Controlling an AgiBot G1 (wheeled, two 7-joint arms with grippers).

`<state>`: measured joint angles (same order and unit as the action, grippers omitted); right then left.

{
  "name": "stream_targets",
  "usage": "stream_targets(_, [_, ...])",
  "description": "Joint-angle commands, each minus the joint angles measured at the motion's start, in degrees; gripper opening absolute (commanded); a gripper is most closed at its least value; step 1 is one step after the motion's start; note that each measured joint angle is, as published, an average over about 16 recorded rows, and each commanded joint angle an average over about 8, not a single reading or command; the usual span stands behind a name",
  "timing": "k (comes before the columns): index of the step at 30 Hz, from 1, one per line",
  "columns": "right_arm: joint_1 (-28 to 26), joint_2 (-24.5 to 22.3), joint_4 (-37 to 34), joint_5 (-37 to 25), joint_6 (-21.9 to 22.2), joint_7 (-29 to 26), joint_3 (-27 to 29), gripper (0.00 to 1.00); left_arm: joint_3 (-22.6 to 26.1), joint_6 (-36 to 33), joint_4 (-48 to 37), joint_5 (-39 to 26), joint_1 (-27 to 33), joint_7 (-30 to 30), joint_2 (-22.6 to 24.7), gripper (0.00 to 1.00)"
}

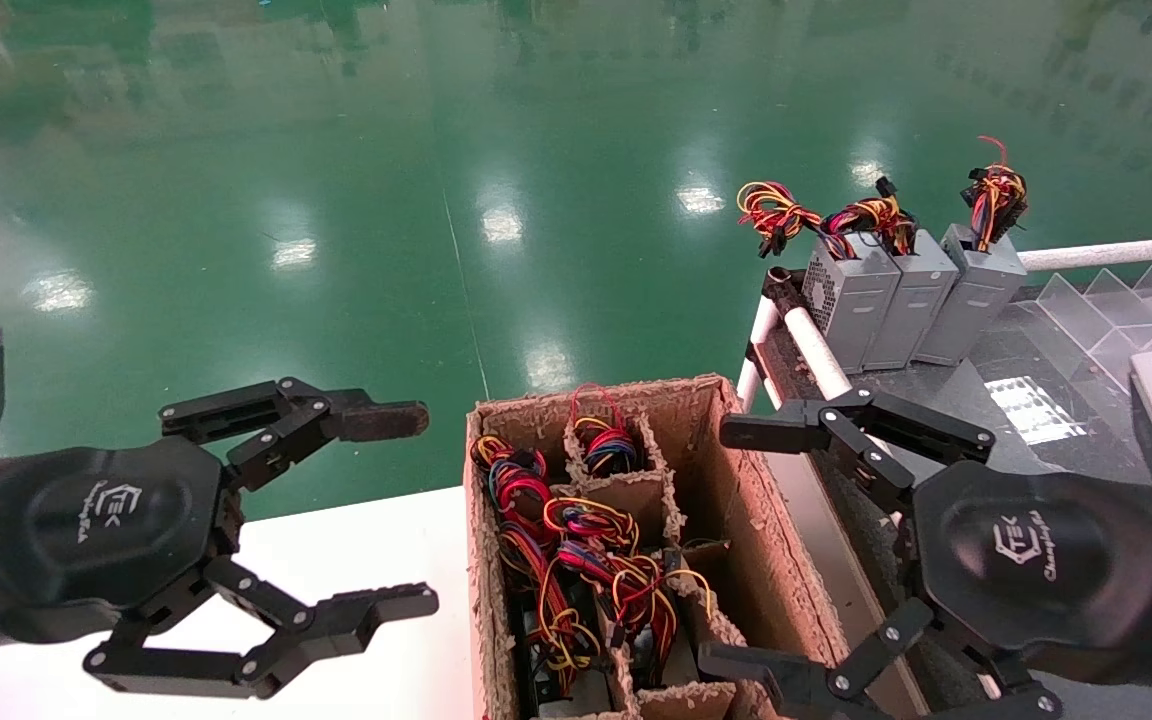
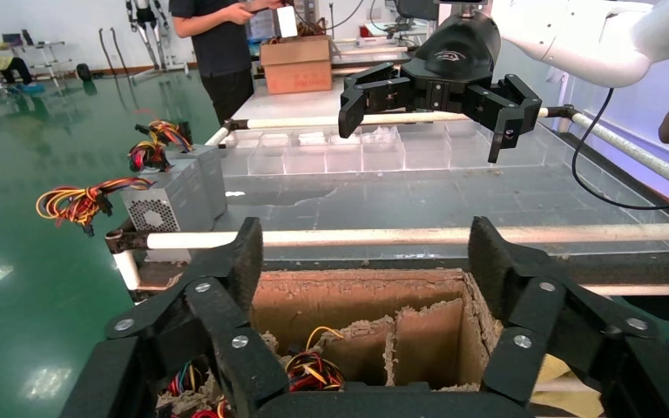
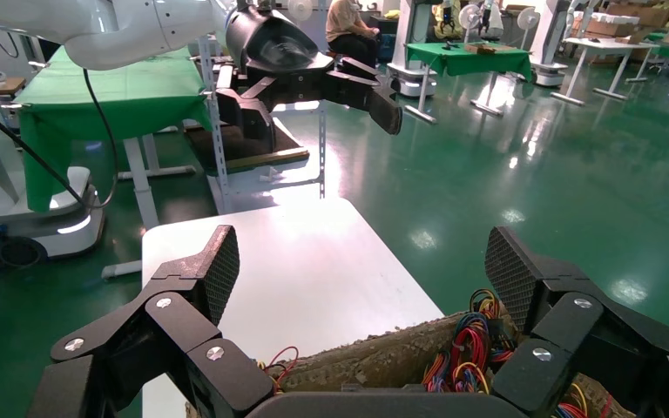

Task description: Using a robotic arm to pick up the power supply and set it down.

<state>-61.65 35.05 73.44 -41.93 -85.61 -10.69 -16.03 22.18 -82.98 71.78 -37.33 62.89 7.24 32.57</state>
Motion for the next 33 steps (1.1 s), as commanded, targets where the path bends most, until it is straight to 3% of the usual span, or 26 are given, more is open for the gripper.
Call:
stream_targets(1, [0.0, 0.0, 0.0, 0.0, 0.0, 0.0, 0.0, 1.00, 0.0, 0.0, 0.0, 0.0, 0.0, 0.0, 0.0, 0.00])
stream_targets(33, [0.0, 0.0, 0.0, 0.0, 0.0, 0.0, 0.0, 1.00, 0.0, 0.0, 0.0, 0.0, 0.0, 0.0, 0.0, 0.00])
